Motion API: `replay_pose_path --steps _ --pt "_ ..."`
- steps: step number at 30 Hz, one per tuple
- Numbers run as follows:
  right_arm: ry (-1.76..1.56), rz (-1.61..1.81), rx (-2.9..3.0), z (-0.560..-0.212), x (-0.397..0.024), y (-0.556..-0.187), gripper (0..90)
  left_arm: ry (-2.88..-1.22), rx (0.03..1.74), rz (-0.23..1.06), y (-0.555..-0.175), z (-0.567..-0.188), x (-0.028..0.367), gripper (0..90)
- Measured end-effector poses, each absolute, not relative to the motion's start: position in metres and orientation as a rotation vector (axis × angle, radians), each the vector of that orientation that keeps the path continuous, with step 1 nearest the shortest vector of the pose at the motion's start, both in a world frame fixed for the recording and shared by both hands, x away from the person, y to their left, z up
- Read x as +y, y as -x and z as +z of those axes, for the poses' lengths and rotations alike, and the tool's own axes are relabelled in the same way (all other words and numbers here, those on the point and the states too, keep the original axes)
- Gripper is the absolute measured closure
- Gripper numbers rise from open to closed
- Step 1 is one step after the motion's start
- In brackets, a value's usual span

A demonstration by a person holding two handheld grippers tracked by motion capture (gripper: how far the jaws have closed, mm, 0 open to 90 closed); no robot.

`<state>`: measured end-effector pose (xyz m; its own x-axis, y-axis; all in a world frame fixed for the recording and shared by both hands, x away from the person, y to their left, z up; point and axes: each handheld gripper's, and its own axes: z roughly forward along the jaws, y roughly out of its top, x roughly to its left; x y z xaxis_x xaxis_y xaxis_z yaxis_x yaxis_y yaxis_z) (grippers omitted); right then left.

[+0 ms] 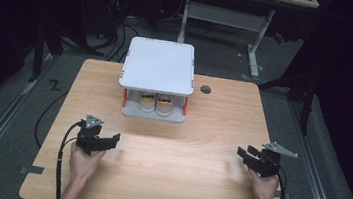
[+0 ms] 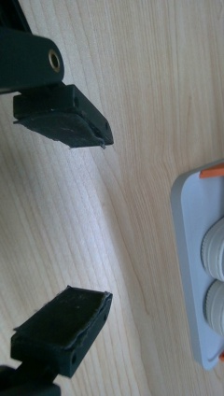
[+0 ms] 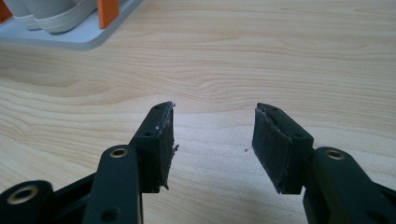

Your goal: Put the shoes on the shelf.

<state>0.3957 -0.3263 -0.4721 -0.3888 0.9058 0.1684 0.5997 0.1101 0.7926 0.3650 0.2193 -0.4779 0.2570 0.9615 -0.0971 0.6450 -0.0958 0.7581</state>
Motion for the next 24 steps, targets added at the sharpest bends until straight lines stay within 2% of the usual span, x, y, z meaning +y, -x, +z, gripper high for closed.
replay_pose_path --steps 24 --pt "-1.494 1.026 2.033 -0.495 -0.320 -0.412 45.8 -1.870 1.528 0.671 -0.382 -0.502 0.213 21.5"
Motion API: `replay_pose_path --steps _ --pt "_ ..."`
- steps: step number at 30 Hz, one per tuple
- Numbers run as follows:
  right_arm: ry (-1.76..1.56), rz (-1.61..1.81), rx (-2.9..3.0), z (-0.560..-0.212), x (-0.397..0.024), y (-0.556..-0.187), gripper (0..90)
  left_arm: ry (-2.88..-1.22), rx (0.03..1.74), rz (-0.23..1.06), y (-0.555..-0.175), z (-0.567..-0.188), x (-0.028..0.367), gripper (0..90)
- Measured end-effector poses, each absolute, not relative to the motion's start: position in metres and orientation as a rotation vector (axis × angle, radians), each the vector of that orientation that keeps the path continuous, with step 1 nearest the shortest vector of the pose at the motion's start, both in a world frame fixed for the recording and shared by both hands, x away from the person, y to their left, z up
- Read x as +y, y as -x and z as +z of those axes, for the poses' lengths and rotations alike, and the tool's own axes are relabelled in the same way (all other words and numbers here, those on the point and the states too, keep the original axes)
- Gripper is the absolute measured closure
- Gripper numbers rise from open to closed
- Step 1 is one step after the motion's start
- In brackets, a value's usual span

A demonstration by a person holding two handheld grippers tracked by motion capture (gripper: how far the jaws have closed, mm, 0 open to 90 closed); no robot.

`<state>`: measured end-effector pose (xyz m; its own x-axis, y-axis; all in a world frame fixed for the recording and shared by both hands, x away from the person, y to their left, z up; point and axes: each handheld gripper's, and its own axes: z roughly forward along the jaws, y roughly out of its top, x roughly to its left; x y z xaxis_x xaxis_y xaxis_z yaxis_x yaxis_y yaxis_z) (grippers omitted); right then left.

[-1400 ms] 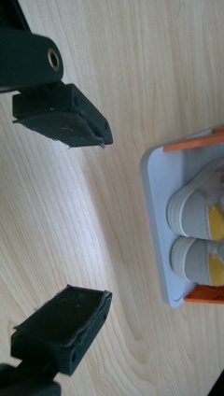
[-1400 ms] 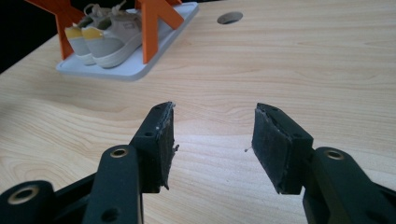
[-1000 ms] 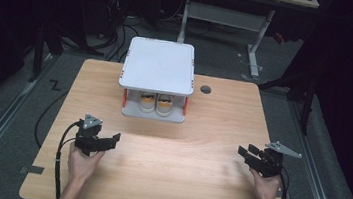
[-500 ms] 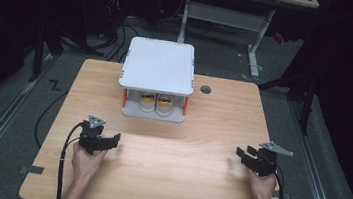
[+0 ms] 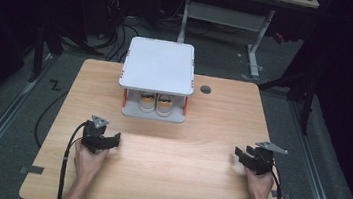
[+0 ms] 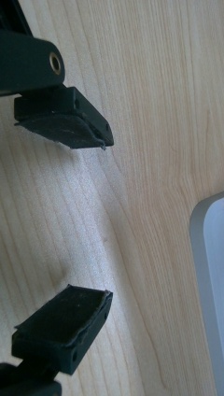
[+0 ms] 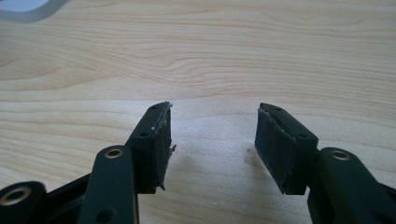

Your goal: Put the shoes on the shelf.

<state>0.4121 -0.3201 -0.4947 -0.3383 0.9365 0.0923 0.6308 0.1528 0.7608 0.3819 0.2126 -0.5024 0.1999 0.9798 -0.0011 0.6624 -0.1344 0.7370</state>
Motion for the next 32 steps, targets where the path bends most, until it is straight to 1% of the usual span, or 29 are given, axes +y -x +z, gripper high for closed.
replay_pose_path --steps 10,14,32 --pt "-1.480 0.960 2.052 -0.500 -0.315 -0.414 44.5 -1.874 1.528 0.681 -0.382 -0.507 0.212 21.6" --pt "-1.416 0.890 2.071 -0.501 -0.308 -0.412 42.7 -1.882 1.520 0.679 -0.381 -0.507 0.211 22.2" --pt "-1.424 0.893 2.068 -0.501 -0.308 -0.412 42.4 -1.873 1.523 0.667 -0.379 -0.507 0.212 23.0"
